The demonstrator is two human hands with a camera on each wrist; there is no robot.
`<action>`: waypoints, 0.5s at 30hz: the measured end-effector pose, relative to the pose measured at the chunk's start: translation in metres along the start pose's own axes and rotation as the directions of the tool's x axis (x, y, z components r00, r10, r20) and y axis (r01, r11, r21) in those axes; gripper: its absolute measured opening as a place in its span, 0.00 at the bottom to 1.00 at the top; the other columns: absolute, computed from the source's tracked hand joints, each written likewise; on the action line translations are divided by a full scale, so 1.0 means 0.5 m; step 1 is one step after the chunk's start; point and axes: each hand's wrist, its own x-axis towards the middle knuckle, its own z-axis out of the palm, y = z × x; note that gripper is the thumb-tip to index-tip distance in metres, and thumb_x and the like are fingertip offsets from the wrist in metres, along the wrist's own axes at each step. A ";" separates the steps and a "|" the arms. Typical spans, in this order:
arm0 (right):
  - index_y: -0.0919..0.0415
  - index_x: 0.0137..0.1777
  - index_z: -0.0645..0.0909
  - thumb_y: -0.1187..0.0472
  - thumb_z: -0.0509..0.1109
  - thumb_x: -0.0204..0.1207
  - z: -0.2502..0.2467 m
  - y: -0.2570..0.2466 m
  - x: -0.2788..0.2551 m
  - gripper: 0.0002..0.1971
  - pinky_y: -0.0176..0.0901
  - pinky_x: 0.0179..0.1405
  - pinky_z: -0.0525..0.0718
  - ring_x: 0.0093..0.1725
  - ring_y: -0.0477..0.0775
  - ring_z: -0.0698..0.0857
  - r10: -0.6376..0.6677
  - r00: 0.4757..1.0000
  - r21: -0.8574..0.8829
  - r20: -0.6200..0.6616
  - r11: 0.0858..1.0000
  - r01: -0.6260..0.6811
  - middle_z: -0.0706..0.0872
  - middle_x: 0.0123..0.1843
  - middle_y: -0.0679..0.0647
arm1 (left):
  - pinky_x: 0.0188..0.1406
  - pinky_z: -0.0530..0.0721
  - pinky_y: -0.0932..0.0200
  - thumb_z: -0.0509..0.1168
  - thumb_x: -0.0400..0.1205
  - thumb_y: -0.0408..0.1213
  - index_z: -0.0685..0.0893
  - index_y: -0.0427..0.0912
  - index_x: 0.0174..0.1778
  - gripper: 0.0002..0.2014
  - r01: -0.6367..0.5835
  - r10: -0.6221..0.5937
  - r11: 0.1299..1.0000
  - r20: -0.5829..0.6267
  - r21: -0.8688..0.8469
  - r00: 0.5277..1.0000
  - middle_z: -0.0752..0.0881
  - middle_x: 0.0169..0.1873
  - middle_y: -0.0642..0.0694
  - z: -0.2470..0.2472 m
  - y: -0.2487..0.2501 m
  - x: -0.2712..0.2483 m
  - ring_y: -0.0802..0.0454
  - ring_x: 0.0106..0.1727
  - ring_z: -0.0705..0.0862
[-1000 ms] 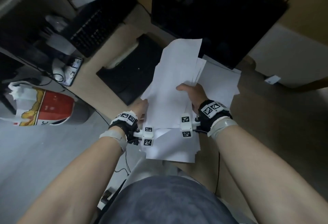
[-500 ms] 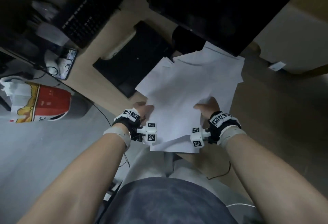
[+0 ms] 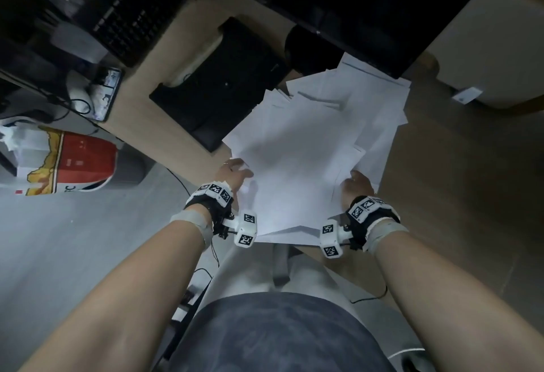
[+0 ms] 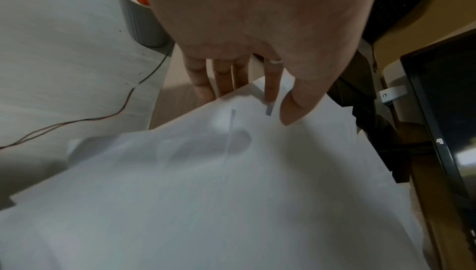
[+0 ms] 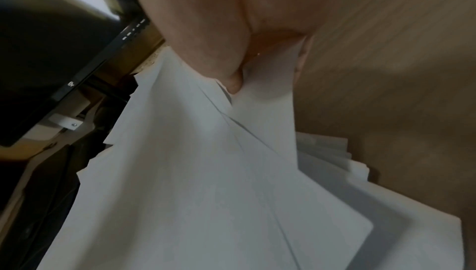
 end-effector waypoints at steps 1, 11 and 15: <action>0.58 0.78 0.71 0.63 0.51 0.86 0.000 -0.007 0.000 0.22 0.51 0.72 0.70 0.76 0.64 0.73 -0.008 1.000 -0.036 -0.005 0.999 0.008 0.72 0.79 0.58 | 0.67 0.79 0.49 0.72 0.76 0.40 0.78 0.46 0.71 0.26 -0.001 0.001 1.000 -0.012 -0.015 1.000 0.79 0.71 0.42 -0.003 0.006 0.005 0.41 0.66 0.80; 0.53 0.57 0.79 0.59 0.63 0.77 -0.036 -0.061 0.018 0.10 0.57 0.64 0.79 0.61 0.66 0.80 -0.131 0.991 -0.295 0.009 0.947 0.128 0.83 0.60 0.59 | 0.66 0.77 0.48 0.56 0.78 0.69 0.85 0.42 0.60 0.34 -0.031 0.003 0.875 0.059 0.484 0.998 0.84 0.62 0.42 -0.026 0.051 0.087 0.38 0.64 0.81; 0.53 0.52 0.77 0.59 0.67 0.81 -0.043 -0.062 0.031 0.03 0.44 0.49 0.79 0.52 0.60 0.85 -0.182 0.968 -0.007 -0.172 0.983 0.184 0.87 0.58 0.57 | 0.50 0.83 0.48 0.74 0.72 0.57 0.85 0.36 0.50 0.26 -0.106 0.078 0.905 0.085 0.413 0.993 0.88 0.48 0.40 -0.025 0.032 0.120 0.39 0.49 0.86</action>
